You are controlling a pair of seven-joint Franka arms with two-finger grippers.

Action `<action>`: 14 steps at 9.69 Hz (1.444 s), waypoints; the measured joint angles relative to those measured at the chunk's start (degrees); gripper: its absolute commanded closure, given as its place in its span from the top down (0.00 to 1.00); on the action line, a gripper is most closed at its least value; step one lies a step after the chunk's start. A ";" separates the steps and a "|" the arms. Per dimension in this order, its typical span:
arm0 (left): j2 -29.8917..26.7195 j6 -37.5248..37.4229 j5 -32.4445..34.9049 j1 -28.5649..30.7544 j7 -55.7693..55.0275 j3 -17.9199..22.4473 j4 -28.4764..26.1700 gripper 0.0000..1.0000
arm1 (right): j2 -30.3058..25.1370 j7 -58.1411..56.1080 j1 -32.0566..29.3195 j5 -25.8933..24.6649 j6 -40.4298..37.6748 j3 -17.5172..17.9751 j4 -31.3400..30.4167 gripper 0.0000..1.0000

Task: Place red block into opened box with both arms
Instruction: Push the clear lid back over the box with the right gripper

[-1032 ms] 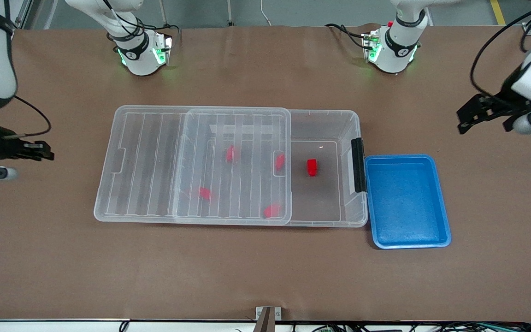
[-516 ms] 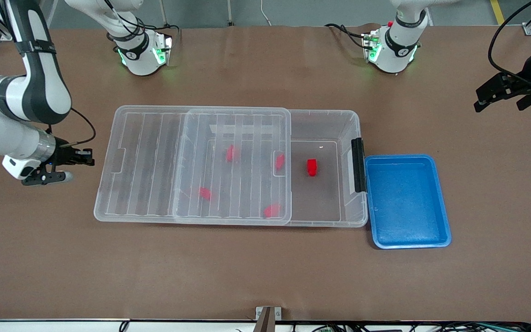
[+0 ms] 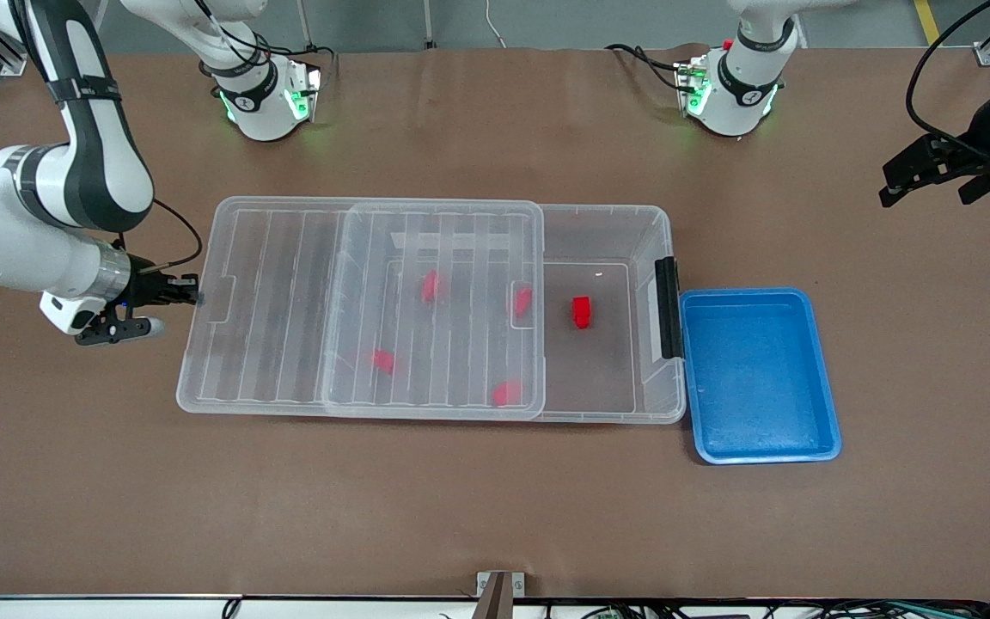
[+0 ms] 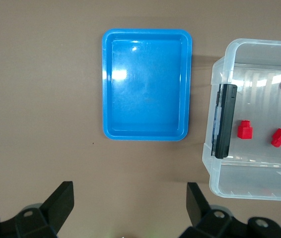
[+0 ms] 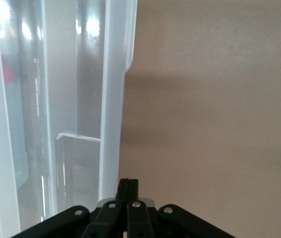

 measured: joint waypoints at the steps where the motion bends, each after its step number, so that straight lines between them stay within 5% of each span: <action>1: 0.00 -0.04 0.00 0.11 0.00 0.23 0.00 1.00 | 0.17 0.00 0.03 0.27 0.01 0.60 0.00 0.00; 14: 0.22 -0.23 0.68 0.35 0.00 0.16 0.01 1.00 | 3.57 6.79 0.85 5.15 2.08 10.34 2.61 0.00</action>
